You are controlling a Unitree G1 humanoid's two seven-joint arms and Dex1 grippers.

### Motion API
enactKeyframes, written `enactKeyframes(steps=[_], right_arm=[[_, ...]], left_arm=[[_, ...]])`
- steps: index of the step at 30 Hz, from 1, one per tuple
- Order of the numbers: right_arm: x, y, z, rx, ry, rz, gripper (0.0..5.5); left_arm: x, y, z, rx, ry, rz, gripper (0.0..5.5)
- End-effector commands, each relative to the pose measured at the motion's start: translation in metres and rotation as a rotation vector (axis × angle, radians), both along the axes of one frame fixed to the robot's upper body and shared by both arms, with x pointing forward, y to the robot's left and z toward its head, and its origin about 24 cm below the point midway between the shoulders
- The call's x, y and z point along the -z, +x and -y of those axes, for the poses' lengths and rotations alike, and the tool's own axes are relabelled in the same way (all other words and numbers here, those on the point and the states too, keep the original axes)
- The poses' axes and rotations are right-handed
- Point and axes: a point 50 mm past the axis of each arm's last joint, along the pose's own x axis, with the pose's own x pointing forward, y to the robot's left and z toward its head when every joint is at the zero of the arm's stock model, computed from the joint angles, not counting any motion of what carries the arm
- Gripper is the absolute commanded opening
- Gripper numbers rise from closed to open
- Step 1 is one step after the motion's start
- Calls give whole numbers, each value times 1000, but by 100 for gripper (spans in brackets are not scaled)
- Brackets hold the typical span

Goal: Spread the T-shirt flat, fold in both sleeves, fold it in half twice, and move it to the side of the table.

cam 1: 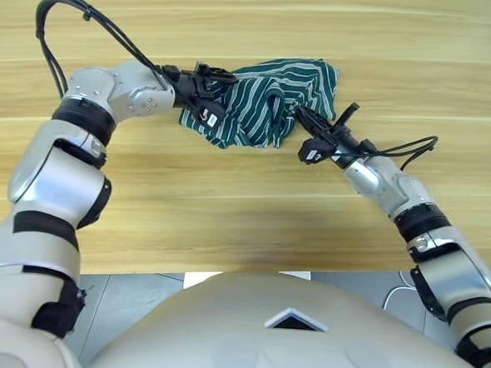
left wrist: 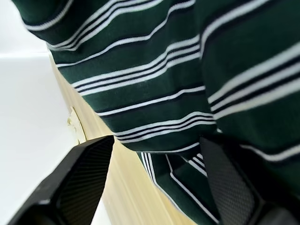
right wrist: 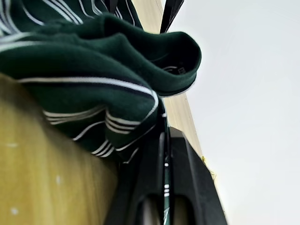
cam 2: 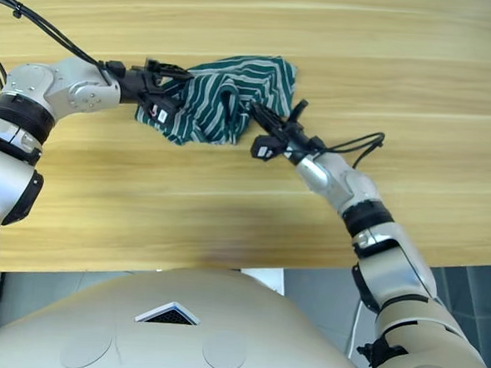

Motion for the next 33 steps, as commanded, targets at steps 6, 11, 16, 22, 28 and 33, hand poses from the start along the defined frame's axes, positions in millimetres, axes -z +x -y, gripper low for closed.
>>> enactKeyframes(steps=[6, 11, 16, 22, 28, 33], right_arm=[[52, -42, 11, 5, -177, -198, 1], [52, -41, 11, 7, -182, -190, 1], [52, -40, 13, 9, -186, -187, 1], [56, -45, 15, 9, -198, -209, 1], [54, -63, 11, -92, -144, -265, 1], [28, -87, -7, -260, 92, -330, 1]], left_arm=[[-7, -91, -19, 120, -253, -122, 337], [-10, -135, -10, 105, -434, -293, 337], [0, -127, -10, -6, -509, -331, 337], [-50, -45, -13, -91, -472, 53, 337], [-54, 8, 1, -137, -367, 72, 337], [-22, 9, 17, -99, -257, -69, 337]])
